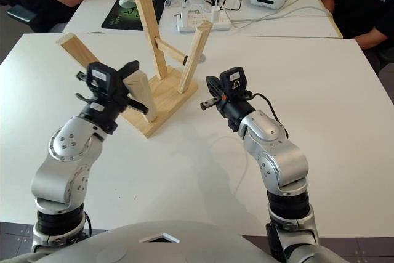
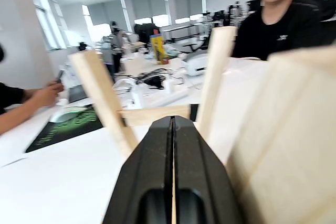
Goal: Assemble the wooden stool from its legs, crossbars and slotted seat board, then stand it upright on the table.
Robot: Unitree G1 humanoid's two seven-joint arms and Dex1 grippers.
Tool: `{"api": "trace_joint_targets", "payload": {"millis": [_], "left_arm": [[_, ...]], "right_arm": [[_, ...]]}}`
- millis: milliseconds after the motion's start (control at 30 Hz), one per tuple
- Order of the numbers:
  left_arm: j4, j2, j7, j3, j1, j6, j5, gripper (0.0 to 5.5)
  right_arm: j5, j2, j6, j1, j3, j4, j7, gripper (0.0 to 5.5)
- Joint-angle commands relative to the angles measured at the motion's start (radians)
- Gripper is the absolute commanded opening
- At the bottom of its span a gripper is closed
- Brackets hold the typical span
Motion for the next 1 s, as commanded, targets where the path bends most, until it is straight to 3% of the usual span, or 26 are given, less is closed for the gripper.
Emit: {"api": "trace_joint_targets", "payload": {"millis": [33, 367, 600, 833, 933, 1000], "left_arm": [[0.008, -0.019, -0.028, -0.037, -0.045, 0.042, -0.028, 0.00], [0.071, -0.148, -0.016, -0.125, -0.226, 0.029, -0.040, 0.00], [0.093, -0.140, -0.003, -0.118, -0.278, -0.002, 0.007, 0.00], [-0.008, -0.122, -0.018, 0.097, -0.406, -0.164, -0.055, 0.00], [-0.082, -0.014, -0.038, 0.249, -0.476, -0.083, -0.098, 0.00], [-0.127, 0.064, -0.042, 0.339, -0.422, -0.032, -0.088, 0.00]], "right_arm": [[0.000, 0.020, -0.003, -0.057, -0.004, 0.022, 0.009, 0.03], [-0.050, 0.016, -0.027, -0.036, 0.016, 0.054, 0.008, 0.03], [-0.066, 0.020, -0.031, -0.047, 0.006, 0.070, 0.008, 0.03], [-0.066, 0.010, -0.039, 0.001, -0.034, 0.058, 0.005, 0.03], [-0.051, -0.018, -0.045, 0.067, -0.088, 0.003, 0.020, 0.03], [-0.038, -0.022, -0.037, 0.130, -0.147, -0.070, 0.007, 0.03]]}}
